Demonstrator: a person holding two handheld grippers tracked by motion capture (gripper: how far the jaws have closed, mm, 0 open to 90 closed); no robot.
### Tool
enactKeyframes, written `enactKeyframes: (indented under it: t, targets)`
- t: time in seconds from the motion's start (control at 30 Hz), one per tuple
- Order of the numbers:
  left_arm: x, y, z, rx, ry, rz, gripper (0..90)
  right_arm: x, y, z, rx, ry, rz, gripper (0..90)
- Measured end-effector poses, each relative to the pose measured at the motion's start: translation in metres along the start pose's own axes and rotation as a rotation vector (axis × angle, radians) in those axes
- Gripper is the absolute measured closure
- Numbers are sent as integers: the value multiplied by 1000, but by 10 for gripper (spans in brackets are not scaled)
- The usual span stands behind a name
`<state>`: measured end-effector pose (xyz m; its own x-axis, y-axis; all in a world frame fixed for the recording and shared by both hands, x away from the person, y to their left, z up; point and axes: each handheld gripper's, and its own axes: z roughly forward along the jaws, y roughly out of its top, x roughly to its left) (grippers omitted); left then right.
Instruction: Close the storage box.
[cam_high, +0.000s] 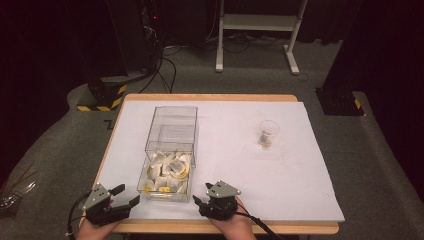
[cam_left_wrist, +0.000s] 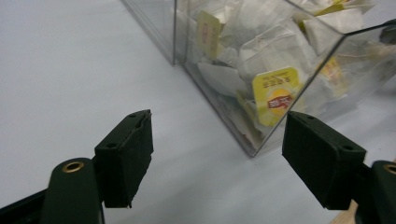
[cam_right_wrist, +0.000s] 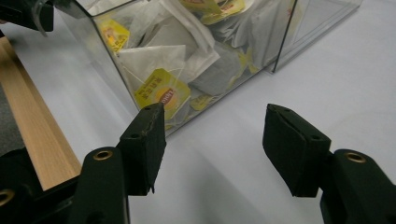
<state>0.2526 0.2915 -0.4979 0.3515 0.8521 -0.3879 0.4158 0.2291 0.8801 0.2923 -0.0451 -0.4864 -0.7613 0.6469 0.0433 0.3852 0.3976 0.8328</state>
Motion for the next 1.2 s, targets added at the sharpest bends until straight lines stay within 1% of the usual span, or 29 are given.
enactKeyframes:
  t: [0.03,0.1,0.13,0.2,0.23,0.27,0.3,0.33,0.4,0.43,0.47,0.5,0.53,0.57,0.6,0.63,0.67,0.77,0.8,0.87,0.9,0.93,1.03,1.1,1.2]
  targets:
    - [-1,0,0,-4,-3,10,250,1,0,0,2,4,-1,386]
    - [-4,-1,0,-3,-15,7,251,3,0,1,2,11,-4,383]
    - [-4,-1,0,1,-21,17,252,4,0,2,3,13,-4,383]
    - [-6,0,1,-1,-29,11,262,6,0,2,1,19,-8,380]
    - [-8,-1,1,-2,-30,-3,266,7,0,3,0,22,-11,380]
    - [-8,0,2,12,-33,11,274,8,0,3,1,25,-14,380]
    - [-9,0,2,17,-35,10,278,9,-1,4,2,23,-17,379]
    - [-11,0,3,8,-45,-8,277,9,-1,5,3,24,-20,377]
    - [-11,0,4,18,-63,11,271,10,-2,7,10,28,-21,374]
    - [-13,-1,5,12,-61,17,270,11,-2,7,10,30,-23,374]
    - [-16,-2,7,-4,-56,9,275,12,-2,7,10,33,-25,378]
    - [-16,-2,7,-1,-55,32,285,13,-2,7,11,37,-28,382]
    - [-18,-2,8,-14,-56,32,300,14,-1,7,10,37,-32,383]
    - [-18,-2,8,-12,-58,42,316,15,-1,7,5,32,-34,384]
    - [-19,-3,9,-21,-63,30,336,15,-1,7,3,38,-33,384]
    - [-20,-3,9,-18,-67,34,358,15,0,7,0,45,-34,384]
    - [-19,-3,8,-13,-70,50,371,16,0,7,1,46,-34,385]
    - [-20,-3,9,-14,-78,53,388,17,2,9,-5,50,-39,378]
    - [-21,-3,9,-15,-81,57,396,17,3,10,-4,52,-33,381]
    - [-22,-4,9,-15,-89,59,406,17,5,11,-4,57,-33,399]
    - [-23,-4,10,-18,-92,49,408,17,6,11,-10,57,-44,406]
    - [-24,-4,10,-25,-95,35,409,18,7,11,-9,61,-44,410]
    - [-25,-3,10,-27,-96,39,408,19,10,11,-20,62,-51,432]
    - [-27,-3,10,-40,-98,28,411,20,11,11,-22,61,-50,436]
    - [-27,-2,8,-37,-104,51,436,21,12,11,-26,57,-54,449]
